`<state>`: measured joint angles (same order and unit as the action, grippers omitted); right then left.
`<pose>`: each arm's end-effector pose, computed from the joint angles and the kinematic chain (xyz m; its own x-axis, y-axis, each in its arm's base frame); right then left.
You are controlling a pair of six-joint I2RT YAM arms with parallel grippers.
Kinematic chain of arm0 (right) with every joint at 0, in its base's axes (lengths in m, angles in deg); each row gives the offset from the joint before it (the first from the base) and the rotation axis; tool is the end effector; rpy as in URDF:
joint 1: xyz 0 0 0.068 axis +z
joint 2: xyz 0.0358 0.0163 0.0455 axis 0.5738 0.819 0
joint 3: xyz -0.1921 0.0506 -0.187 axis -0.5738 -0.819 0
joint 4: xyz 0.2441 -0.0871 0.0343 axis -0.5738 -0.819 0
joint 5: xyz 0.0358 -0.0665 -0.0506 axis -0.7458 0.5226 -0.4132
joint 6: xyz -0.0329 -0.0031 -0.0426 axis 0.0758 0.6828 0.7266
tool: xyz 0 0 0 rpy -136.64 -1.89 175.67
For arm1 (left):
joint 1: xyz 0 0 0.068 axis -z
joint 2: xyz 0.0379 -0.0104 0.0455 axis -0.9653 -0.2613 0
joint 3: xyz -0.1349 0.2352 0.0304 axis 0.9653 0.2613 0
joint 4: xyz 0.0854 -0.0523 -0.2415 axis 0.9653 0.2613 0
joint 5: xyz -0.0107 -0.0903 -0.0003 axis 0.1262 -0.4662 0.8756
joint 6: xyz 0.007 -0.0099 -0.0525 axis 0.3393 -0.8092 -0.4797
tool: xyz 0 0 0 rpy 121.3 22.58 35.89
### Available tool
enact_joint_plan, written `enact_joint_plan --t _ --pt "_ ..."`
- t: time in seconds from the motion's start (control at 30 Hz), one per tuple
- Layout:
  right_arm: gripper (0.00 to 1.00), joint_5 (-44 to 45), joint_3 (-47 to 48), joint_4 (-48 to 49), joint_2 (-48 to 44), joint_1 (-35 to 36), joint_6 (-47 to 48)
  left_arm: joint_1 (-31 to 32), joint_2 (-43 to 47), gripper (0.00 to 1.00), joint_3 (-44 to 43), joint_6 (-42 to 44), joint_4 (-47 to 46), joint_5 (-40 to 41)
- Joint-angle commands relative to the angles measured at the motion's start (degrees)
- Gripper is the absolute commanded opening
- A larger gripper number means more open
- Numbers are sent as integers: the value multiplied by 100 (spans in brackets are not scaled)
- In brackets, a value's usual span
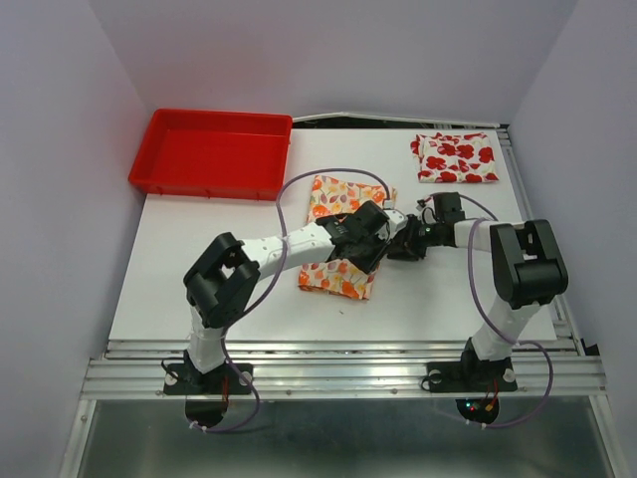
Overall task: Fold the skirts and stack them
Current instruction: Fold the skirt
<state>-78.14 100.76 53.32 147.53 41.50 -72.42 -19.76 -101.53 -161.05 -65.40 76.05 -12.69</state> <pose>0.3201 0.0598 0.1263 -0.9444 0.3026 -0.1287 0.1059 0.6505 0.7521 0.2396 -0.3499 0.2267 -0.4809 0.5373 -0.6928 0.8188 0.5578 -0.1358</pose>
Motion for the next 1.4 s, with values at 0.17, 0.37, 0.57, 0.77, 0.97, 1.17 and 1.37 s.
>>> enact_joint_plan --t 0.17,0.37,0.57,0.77,0.97,1.17,1.37 --pt "34 -84 91 395 303 117 -10 -16 -427 42 -529 -184 -9 311" --pt "29 -120 144 395 462 117 -10 -16 -515 56 -609 -184 35 461" --pt "28 -93 144 378 479 169 -1 -16 -603 46 -626 -158 53 497" --pt "27 -102 170 369 515 169 -1 -16 -673 22 -652 -149 70 356" --pt "24 -67 153 325 506 169 52 -25 -674 0 -714 -140 79 330" --pt "22 -76 161 325 523 169 43 -33 -323 0 -591 -131 -114 75" --pt "22 -67 126 334 532 169 43 -33 -137 0 -626 -193 -176 -118"
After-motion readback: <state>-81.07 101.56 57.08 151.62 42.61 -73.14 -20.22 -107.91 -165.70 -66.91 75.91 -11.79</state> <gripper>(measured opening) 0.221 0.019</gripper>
